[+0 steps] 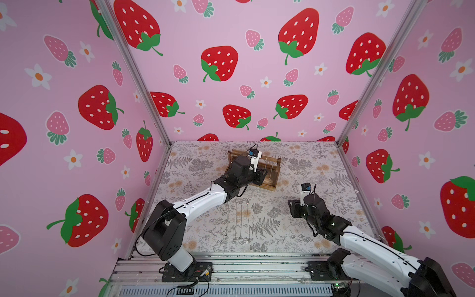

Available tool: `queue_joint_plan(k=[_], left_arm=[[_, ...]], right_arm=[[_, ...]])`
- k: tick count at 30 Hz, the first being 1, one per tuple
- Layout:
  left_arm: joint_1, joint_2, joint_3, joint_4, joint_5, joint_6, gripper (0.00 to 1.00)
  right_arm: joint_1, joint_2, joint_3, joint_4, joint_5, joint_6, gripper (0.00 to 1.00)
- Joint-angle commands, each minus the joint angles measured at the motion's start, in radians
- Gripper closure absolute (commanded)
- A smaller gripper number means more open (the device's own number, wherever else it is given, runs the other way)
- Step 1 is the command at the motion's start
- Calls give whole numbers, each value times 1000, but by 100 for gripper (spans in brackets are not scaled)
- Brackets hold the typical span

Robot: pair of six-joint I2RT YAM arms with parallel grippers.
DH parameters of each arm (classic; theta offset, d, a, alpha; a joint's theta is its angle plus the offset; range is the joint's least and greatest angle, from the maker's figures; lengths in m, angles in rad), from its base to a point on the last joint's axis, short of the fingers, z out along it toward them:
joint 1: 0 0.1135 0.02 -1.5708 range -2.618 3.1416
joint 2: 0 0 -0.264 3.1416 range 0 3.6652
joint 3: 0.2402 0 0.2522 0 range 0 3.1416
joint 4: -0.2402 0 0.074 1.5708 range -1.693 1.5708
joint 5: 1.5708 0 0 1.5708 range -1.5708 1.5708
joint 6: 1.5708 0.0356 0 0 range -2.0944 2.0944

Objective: Take the necklace off the jewelry display stand
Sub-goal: Take off the necklace from the stand.

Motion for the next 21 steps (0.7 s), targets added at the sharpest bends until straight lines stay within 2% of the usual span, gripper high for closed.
queue_joint_plan(k=[1,4,6,11,21], left_arm=[[9,40,65,44,-32,35,66],[13,75,96,45,-21,37,68],[13,84,108,43,-33,36,73],[16,79,104,33,-43,42,100],[21,-20,-35,40,-59,38,100]], right_arm=[[-5,-9,1,-7,-10,7,56],[-5,-6,4,-5,-12,5,56],[-6,-1,6,-3,-16,3,56],[-8,3,7,1,-25,0,56],[-9,21,14,5,-44,0,57]])
